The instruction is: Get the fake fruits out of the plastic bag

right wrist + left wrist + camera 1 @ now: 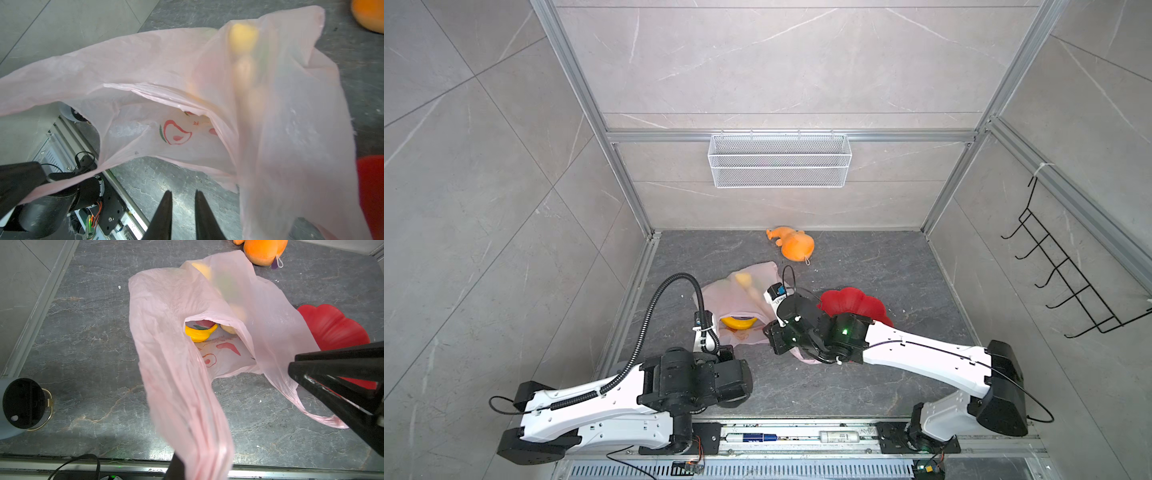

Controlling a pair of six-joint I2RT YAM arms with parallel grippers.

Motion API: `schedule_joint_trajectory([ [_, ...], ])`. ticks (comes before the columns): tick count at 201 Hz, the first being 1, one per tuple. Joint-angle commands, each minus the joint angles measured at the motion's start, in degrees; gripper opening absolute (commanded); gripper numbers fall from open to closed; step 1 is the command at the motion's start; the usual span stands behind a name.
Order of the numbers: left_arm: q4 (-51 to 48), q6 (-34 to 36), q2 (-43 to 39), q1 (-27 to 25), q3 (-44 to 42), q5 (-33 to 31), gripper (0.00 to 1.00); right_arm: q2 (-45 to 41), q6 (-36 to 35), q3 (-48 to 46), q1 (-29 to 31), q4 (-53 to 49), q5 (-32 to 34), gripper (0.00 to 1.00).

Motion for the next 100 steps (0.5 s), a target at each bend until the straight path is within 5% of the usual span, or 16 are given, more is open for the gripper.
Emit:
schedule_joint_trajectory([
  [1,1.35,-1.1,0.36,-0.3,-0.61,-1.23,0.0,5.34,1.59,3.08,0.26,3.13,-4.98,0.17],
  [47,4.05,0.93,0.3,-0.3,-1.22,-1.5,0.0,12.61,4.26,5.34,0.49,6.42,-6.26,0.1],
  [100,4.45,-0.19,-2.08,-0.36,-4.38,0.58,0.0,17.02,7.53,6.14,0.36,8.95,4.48,0.08],
])
